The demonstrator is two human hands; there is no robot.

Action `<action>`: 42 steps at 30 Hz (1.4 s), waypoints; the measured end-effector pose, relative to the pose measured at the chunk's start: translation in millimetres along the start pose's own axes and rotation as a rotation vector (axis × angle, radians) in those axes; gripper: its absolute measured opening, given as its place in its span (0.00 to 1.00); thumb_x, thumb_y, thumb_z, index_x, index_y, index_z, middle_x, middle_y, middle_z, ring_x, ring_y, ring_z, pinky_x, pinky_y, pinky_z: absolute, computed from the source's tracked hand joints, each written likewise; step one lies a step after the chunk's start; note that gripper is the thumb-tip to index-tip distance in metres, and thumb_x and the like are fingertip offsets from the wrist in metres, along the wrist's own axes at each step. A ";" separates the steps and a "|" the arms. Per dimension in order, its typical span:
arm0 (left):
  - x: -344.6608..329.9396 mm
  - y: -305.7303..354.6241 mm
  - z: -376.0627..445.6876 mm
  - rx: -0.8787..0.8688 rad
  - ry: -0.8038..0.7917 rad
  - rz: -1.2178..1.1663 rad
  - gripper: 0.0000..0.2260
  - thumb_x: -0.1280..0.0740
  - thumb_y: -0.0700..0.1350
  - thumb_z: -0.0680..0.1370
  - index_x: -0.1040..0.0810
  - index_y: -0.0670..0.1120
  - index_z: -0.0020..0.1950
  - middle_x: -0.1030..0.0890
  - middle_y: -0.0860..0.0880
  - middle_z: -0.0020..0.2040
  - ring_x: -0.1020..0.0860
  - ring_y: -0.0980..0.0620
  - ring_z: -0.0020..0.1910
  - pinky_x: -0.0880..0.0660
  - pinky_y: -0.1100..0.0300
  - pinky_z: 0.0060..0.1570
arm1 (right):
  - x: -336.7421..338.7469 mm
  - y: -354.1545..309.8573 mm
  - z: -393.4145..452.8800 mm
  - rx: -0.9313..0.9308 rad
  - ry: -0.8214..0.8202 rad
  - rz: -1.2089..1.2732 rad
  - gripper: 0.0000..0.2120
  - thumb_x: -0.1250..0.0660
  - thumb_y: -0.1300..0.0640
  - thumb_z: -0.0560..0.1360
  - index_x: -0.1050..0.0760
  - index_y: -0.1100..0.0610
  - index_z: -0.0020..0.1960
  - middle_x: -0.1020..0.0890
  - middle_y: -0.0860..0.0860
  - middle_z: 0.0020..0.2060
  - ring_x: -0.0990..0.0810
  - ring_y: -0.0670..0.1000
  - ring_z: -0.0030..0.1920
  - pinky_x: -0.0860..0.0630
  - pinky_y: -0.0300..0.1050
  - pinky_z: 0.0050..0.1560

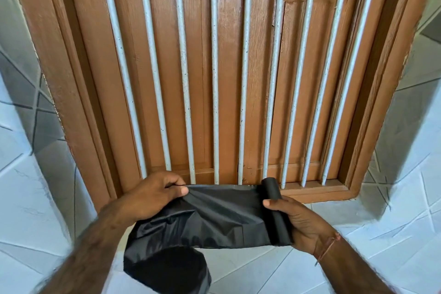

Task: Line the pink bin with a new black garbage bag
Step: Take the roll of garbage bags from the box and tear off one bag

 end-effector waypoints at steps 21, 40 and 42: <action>-74.9 30.7 12.0 -0.042 -0.274 -0.555 0.21 0.26 0.51 0.72 0.22 0.44 0.62 0.19 0.40 0.60 0.21 0.46 0.61 0.26 0.51 0.62 | -45.1 -36.7 -9.8 0.167 -0.224 -0.338 0.18 0.29 0.61 0.66 0.19 0.57 0.57 0.18 0.64 0.56 0.19 0.63 0.57 0.25 0.59 0.63; -53.1 28.0 25.9 -0.017 -0.143 -0.312 0.06 0.30 0.42 0.76 0.20 0.41 0.41 0.19 0.46 0.40 0.23 0.56 0.39 0.28 0.64 0.39 | -9.4 -10.6 10.5 0.057 -0.036 -0.091 0.28 0.21 0.56 0.61 0.21 0.61 0.60 0.19 0.65 0.58 0.23 0.66 0.62 0.29 0.65 0.66; -47.6 25.9 25.1 -0.015 -0.135 -0.299 0.06 0.30 0.42 0.76 0.20 0.43 0.39 0.19 0.46 0.39 0.23 0.57 0.37 0.28 0.66 0.36 | -10.5 -12.2 12.7 0.076 -0.036 -0.129 0.26 0.22 0.58 0.62 0.20 0.62 0.59 0.19 0.66 0.57 0.22 0.67 0.61 0.29 0.66 0.65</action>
Point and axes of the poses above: each hand's wrist, its own z-axis towards the middle knuckle, its own x-axis out of the back of the hand, y = z × x, the point moved 3 cm from there along z, towards the middle knuckle
